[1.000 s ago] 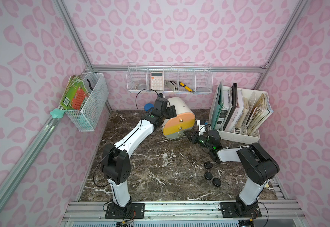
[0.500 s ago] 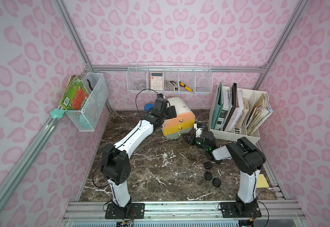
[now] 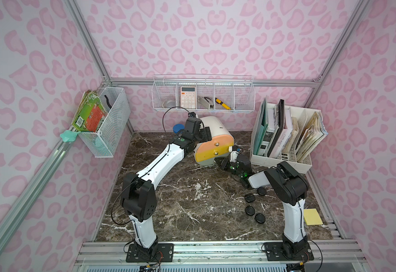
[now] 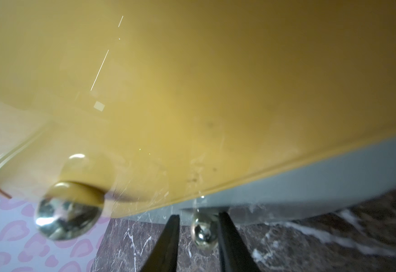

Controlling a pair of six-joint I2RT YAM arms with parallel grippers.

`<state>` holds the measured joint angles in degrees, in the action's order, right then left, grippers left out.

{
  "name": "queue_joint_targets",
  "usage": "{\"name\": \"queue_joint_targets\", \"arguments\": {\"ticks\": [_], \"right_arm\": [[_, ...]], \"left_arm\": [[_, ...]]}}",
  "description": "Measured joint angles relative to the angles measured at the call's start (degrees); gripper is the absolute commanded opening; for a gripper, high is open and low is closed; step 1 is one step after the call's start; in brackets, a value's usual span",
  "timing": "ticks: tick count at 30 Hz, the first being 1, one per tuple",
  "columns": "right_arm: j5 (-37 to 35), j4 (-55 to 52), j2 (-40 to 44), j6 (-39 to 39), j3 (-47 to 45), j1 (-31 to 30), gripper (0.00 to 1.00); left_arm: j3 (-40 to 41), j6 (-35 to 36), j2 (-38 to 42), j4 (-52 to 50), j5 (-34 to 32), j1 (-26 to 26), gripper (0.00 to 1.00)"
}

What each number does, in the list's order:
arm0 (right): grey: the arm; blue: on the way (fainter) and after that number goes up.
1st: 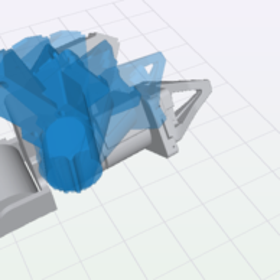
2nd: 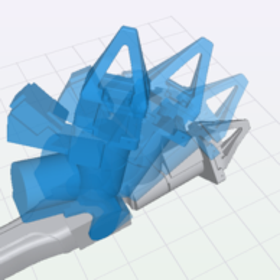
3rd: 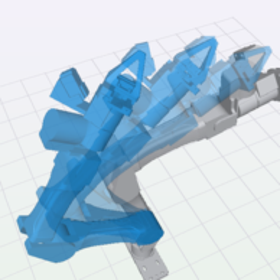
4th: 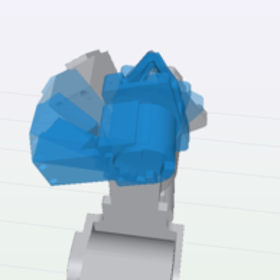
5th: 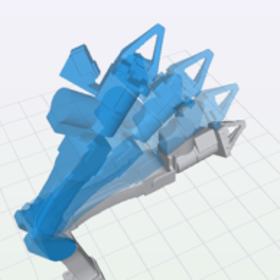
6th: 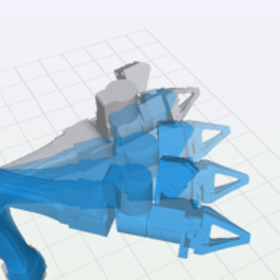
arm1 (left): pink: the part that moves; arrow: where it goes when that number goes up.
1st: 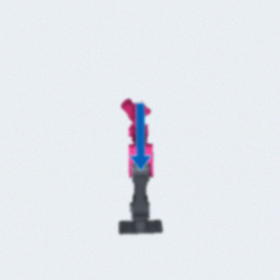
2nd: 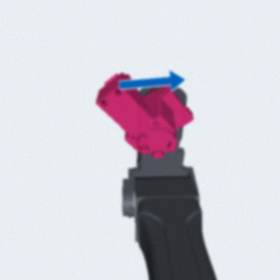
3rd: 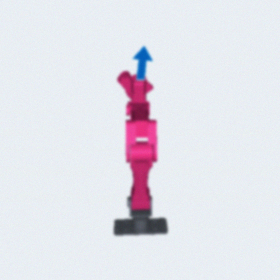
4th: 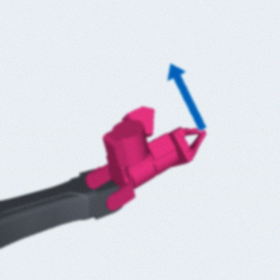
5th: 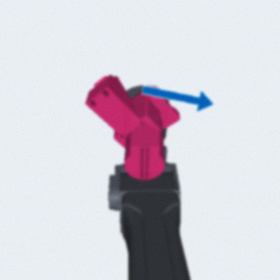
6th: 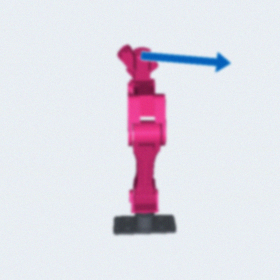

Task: Put the bluetooth earphones in the drawer according to color
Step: Open the drawer in the storage box.

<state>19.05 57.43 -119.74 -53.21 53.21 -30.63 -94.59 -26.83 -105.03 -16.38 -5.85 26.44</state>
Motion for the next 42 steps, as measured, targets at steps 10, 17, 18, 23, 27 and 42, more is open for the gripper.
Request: {"name": "queue_joint_targets", "arguments": {"ticks": [10,17,18,23,27,42], "right_arm": [[-1.44,-0.70,-1.29,-3.89,0.79,-0.76,0.31],[-2.47,-1.03,-1.46,-5.31,0.96,-1.25,0.29],[-2.54,-1.05,-1.46,-5.70,0.96,-1.22,0.27],[-2.49,-0.70,-1.29,-6.67,0.72,-1.27,0.14],[-4.24,-0.70,-0.04,-6.67,-0.72,-1.73,0.11],[-7.89,1.51,10.99,-4.61,-16.31,-4.68,0.11]], "left_arm": [[0.11,0.02,0.07,0.02,0.07,0.00,0.86],[0.26,0.02,0.17,0.04,0.24,0.00,0.86],[0.26,0.02,0.22,0.04,0.26,0.00,0.86],[0.52,0.02,0.42,0.04,0.44,0.00,0.86],[0.72,0.02,0.50,0.07,0.66,0.04,0.86],[1.73,-0.04,-0.24,2.54,0.48,-0.07,0.86]]}}
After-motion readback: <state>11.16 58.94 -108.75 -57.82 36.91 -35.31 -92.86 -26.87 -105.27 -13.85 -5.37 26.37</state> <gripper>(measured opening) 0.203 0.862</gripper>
